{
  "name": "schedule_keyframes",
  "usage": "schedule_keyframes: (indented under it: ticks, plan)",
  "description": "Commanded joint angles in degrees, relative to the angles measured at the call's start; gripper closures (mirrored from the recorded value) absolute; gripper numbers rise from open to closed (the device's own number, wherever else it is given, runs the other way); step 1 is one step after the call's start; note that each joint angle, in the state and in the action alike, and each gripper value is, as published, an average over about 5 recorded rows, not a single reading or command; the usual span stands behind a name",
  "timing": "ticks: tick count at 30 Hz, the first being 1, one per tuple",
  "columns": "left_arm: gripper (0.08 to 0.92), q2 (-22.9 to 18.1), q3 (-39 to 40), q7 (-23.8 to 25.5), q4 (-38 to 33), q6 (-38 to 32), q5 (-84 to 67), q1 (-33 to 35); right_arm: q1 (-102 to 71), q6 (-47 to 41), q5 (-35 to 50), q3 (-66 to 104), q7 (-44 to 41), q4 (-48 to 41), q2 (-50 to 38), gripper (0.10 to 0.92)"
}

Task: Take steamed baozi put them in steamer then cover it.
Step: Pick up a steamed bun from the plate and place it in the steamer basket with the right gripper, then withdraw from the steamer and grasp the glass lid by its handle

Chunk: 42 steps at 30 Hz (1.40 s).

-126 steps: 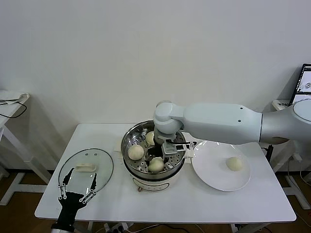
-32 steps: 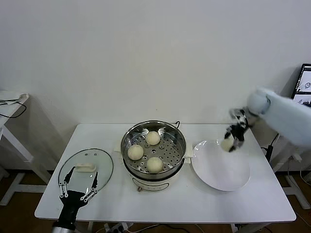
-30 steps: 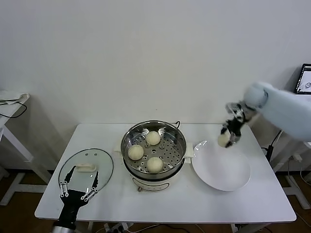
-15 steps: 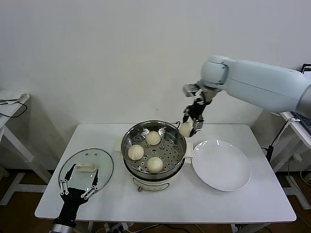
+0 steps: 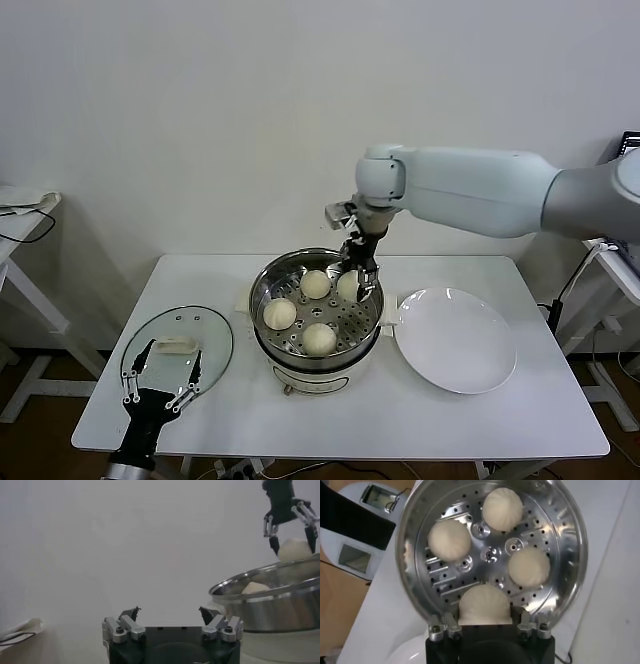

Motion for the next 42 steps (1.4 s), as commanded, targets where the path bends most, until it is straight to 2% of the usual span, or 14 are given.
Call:
schedule_keyframes:
  ticks: [1,16,24,32,35,37,40,42]
  plan:
    - [0.177,-0.03,-0.28,0.00,0.17,-0.12,-0.01,0.06,-4.12,-0.93,-0.50,-1.39,2.14,-1.23,3.17,0.355]
    - [0.177,-0.24,-0.53,-0.04,0.26,-0.28,-0.03,0.18,-6.04,-1.39,-2.60,-1.23,3.30,-1.58,2.66,0.347]
    - [0.177,-0.31,-0.41,-0.05,0.25,-0.19,0.02,-0.01,-5.06,-1.34,-2.99,0.10,2.75,-0.01,1.22,0.214]
    - [0.177,-0.09,-0.49,-0.43,0.87,0.00,1.95,-0.91,-4.31,1.73,-7.10,11.25,3.38,3.66,-6.71,0.203]
    - [0.177,0.09,-0.51,-0.70,1.54,0.14,3.46,-2.13,-5.39,6.43,-5.71,17.64,12.65,6.04,-12.17,0.203]
    - [0.177,0.20,-0.49,-0.96,1.93,0.33,4.48,-3.02,-6.78,10.60,-2.95,19.93,27.56,8.76,-16.26,0.203]
    - [0.177,0.48,-0.43,-1.48,2.24,0.97,6.65,-4.15,-10.88,15.75,0.58,22.27,54.60,13.60,-22.35,0.203]
    - [0.177,0.68,-0.41,-2.00,2.34,1.66,8.54,-4.82,-15.58,18.05,0.39,26.02,66.97,16.19,-26.39,0.203]
